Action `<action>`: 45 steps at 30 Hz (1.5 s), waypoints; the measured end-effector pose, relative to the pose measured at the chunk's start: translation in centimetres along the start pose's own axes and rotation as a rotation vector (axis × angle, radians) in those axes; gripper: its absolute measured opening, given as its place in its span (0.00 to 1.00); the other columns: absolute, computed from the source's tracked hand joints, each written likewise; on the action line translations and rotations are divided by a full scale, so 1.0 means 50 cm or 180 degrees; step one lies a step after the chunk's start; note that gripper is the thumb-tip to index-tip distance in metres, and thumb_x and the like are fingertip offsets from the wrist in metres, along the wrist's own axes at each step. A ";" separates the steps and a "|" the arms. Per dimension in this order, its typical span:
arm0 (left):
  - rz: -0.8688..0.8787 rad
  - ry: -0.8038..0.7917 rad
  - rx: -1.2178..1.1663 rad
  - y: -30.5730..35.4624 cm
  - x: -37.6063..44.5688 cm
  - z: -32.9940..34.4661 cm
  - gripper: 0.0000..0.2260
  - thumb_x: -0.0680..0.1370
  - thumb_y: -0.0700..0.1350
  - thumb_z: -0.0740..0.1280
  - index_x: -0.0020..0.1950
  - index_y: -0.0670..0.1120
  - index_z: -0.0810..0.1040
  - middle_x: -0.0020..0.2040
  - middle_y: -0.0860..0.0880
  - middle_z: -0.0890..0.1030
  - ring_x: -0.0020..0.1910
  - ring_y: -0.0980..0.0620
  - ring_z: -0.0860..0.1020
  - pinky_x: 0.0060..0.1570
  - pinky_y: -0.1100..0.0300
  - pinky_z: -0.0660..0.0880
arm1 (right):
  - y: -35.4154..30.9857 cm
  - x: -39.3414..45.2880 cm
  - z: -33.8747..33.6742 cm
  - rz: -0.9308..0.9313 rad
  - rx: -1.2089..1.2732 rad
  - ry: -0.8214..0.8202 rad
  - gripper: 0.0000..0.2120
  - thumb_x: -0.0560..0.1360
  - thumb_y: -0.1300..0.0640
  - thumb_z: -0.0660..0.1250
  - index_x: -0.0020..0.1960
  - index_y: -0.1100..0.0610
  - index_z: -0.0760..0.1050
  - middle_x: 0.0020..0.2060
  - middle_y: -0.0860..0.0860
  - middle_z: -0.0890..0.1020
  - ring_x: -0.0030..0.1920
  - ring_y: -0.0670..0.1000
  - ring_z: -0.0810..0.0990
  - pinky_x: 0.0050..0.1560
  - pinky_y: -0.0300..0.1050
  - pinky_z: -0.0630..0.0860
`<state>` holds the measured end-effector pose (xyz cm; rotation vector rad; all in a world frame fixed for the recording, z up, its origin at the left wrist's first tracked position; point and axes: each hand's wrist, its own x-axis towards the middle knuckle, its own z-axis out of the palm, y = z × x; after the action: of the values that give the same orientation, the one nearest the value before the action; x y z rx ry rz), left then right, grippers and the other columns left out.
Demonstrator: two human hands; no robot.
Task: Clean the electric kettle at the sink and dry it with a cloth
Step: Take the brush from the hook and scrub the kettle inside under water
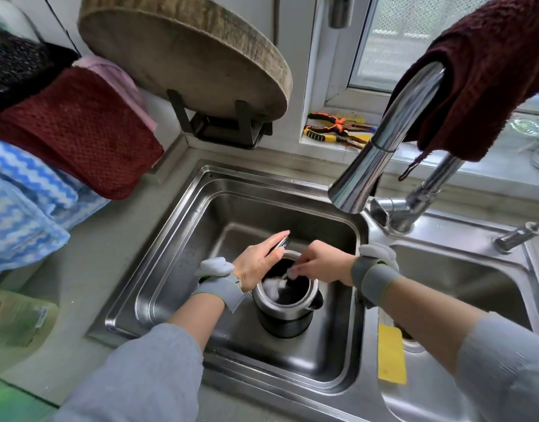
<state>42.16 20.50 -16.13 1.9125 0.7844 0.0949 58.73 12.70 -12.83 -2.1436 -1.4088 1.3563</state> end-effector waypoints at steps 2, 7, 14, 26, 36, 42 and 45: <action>-0.0007 -0.0001 -0.0008 -0.001 -0.001 0.003 0.36 0.70 0.68 0.51 0.76 0.55 0.61 0.74 0.52 0.67 0.73 0.56 0.63 0.73 0.60 0.57 | 0.013 -0.003 0.020 0.0272 0.0710 0.0648 0.11 0.73 0.60 0.68 0.45 0.68 0.81 0.25 0.52 0.69 0.21 0.46 0.63 0.19 0.35 0.59; -0.0073 -0.0002 0.0043 -0.004 -0.003 0.007 0.35 0.70 0.68 0.50 0.75 0.56 0.61 0.74 0.52 0.67 0.74 0.54 0.63 0.74 0.57 0.58 | 0.015 -0.031 0.031 0.0204 0.0702 -0.0214 0.10 0.74 0.58 0.69 0.47 0.65 0.82 0.22 0.50 0.66 0.19 0.44 0.60 0.19 0.34 0.58; -0.0030 -0.0005 0.0090 -0.005 -0.003 0.010 0.35 0.70 0.68 0.50 0.75 0.56 0.61 0.74 0.52 0.66 0.74 0.55 0.63 0.73 0.58 0.57 | 0.002 -0.038 0.046 0.0337 0.1150 -0.0286 0.11 0.76 0.60 0.66 0.48 0.68 0.80 0.24 0.52 0.64 0.21 0.46 0.58 0.21 0.35 0.56; -0.0010 -0.0213 0.0096 -0.006 -0.018 0.011 0.35 0.70 0.68 0.51 0.76 0.57 0.59 0.75 0.53 0.65 0.74 0.57 0.62 0.73 0.61 0.57 | -0.002 -0.067 0.002 -0.0175 -0.0555 -0.0737 0.12 0.75 0.55 0.66 0.33 0.54 0.78 0.26 0.53 0.73 0.28 0.51 0.68 0.34 0.43 0.68; -0.0033 -0.0244 0.0251 -0.001 -0.035 -0.004 0.34 0.70 0.66 0.51 0.76 0.57 0.60 0.74 0.54 0.66 0.73 0.58 0.63 0.71 0.65 0.57 | -0.011 -0.074 0.016 -0.0103 -0.0217 -0.0889 0.18 0.76 0.59 0.66 0.26 0.52 0.75 0.19 0.48 0.66 0.20 0.47 0.62 0.24 0.36 0.63; 0.0068 -0.0472 0.0527 -0.001 -0.033 -0.004 0.34 0.71 0.64 0.51 0.77 0.56 0.58 0.76 0.53 0.63 0.75 0.57 0.60 0.74 0.59 0.55 | -0.033 -0.063 0.055 -0.0014 0.0451 -0.0565 0.11 0.75 0.57 0.67 0.41 0.66 0.78 0.19 0.49 0.64 0.19 0.47 0.59 0.21 0.36 0.57; -0.0076 -0.0319 0.0500 0.005 -0.030 -0.024 0.27 0.76 0.60 0.54 0.76 0.57 0.61 0.73 0.52 0.68 0.73 0.55 0.64 0.68 0.66 0.58 | -0.022 -0.070 0.006 -0.0072 -0.0160 -0.0948 0.10 0.76 0.57 0.66 0.49 0.64 0.81 0.18 0.45 0.66 0.19 0.46 0.60 0.21 0.35 0.60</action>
<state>40.60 20.55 -14.94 2.0384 0.7658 -0.0791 57.50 10.30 -10.32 -2.0109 -1.5818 1.7044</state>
